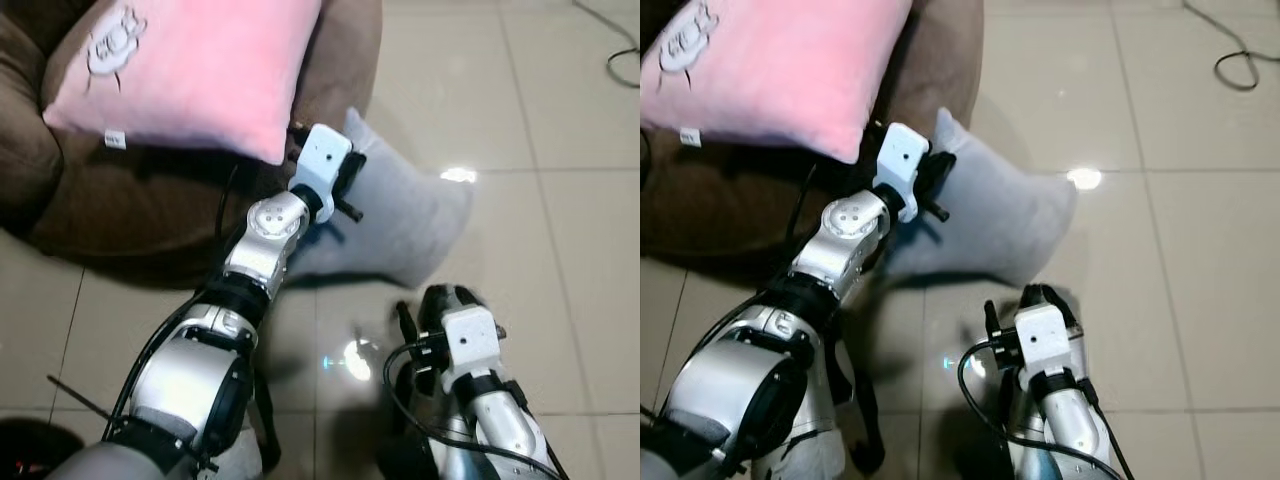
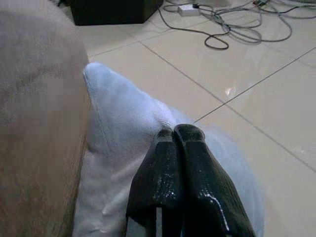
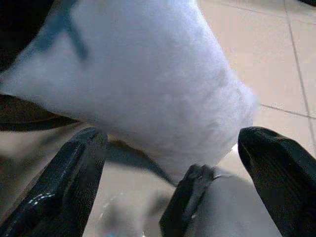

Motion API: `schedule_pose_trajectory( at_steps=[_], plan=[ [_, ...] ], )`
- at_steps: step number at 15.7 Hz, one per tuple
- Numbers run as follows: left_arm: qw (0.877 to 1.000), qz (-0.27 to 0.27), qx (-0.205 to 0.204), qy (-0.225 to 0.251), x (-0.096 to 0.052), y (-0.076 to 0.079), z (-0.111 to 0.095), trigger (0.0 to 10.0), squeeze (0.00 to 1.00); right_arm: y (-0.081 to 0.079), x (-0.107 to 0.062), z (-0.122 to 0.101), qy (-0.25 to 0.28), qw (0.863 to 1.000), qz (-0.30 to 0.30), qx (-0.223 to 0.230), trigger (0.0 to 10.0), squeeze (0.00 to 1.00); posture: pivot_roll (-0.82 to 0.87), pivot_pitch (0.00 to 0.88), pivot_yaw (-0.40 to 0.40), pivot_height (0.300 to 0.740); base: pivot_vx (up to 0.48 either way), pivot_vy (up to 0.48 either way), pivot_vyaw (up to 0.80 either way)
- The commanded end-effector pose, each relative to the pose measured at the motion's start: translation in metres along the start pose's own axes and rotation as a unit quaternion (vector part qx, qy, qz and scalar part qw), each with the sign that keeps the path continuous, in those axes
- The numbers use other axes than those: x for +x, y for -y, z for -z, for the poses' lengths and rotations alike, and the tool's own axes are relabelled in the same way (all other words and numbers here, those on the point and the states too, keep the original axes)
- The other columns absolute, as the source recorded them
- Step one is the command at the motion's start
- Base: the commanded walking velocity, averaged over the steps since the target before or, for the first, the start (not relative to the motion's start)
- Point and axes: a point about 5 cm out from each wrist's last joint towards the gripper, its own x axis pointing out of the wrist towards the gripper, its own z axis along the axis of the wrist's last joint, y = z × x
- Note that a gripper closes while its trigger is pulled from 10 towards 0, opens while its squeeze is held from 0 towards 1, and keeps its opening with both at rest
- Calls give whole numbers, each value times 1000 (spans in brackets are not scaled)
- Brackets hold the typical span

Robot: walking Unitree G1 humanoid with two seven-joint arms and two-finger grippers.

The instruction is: Move the pillow to the sofa from floor

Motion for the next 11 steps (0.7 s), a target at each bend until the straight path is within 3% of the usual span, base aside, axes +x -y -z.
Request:
schedule_pose_trajectory(
  at_steps=[1, 11],
  plan=[
    [1000, 0, 10, 20, 0, 2, -8, 0, 0, 0, -4, 8, -17, 1000, -5, 9, 10000, 0, -80, 298, 7, 549, 0, 0, 0],
    [1000, 1, 1, 13, -1, 11, -1, 0, 0, 0, 2, 6, -8, 1000, -18, 0, 10000, 0, -80, 274, -21, 649, 0, 0, 0]
  ],
)
